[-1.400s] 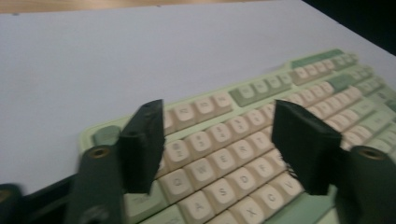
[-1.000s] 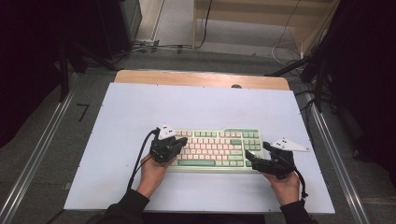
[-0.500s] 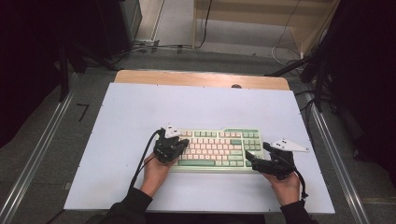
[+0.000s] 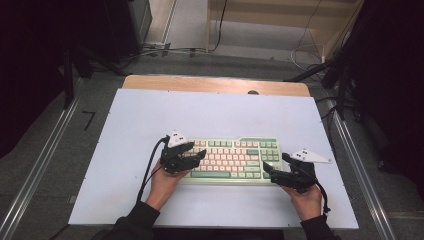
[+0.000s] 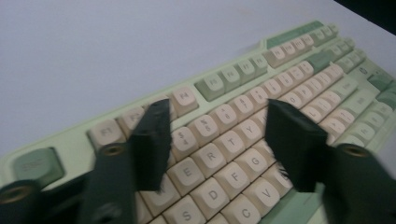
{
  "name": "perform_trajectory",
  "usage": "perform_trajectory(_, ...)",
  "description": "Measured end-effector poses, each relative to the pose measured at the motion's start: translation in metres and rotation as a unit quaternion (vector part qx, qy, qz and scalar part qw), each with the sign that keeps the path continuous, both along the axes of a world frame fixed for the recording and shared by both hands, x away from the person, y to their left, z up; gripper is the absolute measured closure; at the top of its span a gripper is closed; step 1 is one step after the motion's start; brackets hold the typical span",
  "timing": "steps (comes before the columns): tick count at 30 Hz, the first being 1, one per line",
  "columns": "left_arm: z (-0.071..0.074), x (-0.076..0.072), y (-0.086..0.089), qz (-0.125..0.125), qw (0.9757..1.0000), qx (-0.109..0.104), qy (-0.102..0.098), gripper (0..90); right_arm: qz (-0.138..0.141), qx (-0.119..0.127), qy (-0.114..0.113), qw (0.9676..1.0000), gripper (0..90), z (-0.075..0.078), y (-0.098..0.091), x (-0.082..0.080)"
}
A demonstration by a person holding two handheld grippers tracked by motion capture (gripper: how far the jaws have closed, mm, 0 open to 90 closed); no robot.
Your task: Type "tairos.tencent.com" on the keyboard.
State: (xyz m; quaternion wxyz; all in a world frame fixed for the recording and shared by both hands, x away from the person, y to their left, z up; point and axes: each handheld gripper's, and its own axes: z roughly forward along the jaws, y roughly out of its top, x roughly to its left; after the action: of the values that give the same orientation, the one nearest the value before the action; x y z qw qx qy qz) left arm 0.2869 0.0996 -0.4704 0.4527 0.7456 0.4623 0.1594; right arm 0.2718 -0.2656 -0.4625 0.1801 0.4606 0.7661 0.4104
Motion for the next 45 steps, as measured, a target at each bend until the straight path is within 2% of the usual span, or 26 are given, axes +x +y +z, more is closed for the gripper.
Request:
perform_trajectory(3, 0.003, -0.003, 0.006, 0.019, 0.9997, 0.008, -0.013, 23.2, 0.0, -0.001, 0.001, 1.0, 17.2, 0.0, 0.0, -0.001)
perform_trajectory(7, 0.005, -0.006, 0.011, 0.024, 0.9995, 0.005, -0.017, 23.0, 0.002, -0.001, 0.0, 1.0, 17.2, 0.0, 0.001, -0.002)
perform_trajectory(21, 0.004, -0.019, 0.043, 0.045, 0.9989, -0.01, 0.0, 26.0, 0.0, -0.003, 0.0, 1.0, 17.2, 0.0, 0.001, -0.001)
perform_trajectory(24, 0.001, -0.024, 0.045, 0.041, 0.9992, -0.005, 0.001, 31.4, 0.002, -0.004, 0.0, 1.0, 17.2, 0.0, 0.001, -0.002)
perform_trajectory(27, 0.0, -0.028, 0.047, 0.036, 0.9993, -0.009, 0.0, 36.6, 0.002, -0.004, 0.0, 1.0, 17.2, 0.0, 0.001, -0.002)
perform_trajectory(31, -0.003, -0.033, 0.047, 0.031, 0.9994, -0.016, 0.001, 52.3, 0.002, -0.005, 0.001, 1.0, 17.2, -0.001, 0.0, -0.002)
perform_trajectory(33, -0.003, -0.034, 0.048, 0.032, 0.9992, -0.023, 0.0, 64.8, 0.002, -0.006, 0.0, 1.0, 17.2, -0.001, 0.0, -0.002)
perform_trajectory(34, -0.003, -0.034, 0.049, 0.033, 0.999, -0.029, 0.0, 64.8, 0.002, -0.006, 0.0, 1.0, 17.2, -0.001, 0.0, -0.002)
perform_trajectory(35, -0.003, -0.034, 0.05, 0.03, 0.9987, -0.041, 0.004, 76.8, 0.001, -0.006, 0.002, 1.0, 17.2, -0.001, 0.0, -0.002)
perform_trajectory(37, -0.004, -0.033, 0.051, 0.028, 0.9984, -0.047, 0.007, 85.3, 0.001, -0.006, 0.004, 1.0, 17.2, -0.002, 0.001, -0.002)
perform_trajectory(38, -0.006, -0.032, 0.05, 0.027, 0.9983, -0.049, 0.016, 88.5, 0.002, -0.007, 0.004, 1.0, 17.2, -0.002, 0.001, -0.002)
perform_trajectory(45, -0.01, -0.029, 0.044, 0.02, 0.999, -0.031, 0.027, 90.0, 0.002, -0.007, 0.005, 1.0, 17.2, -0.002, 0.002, -0.002)
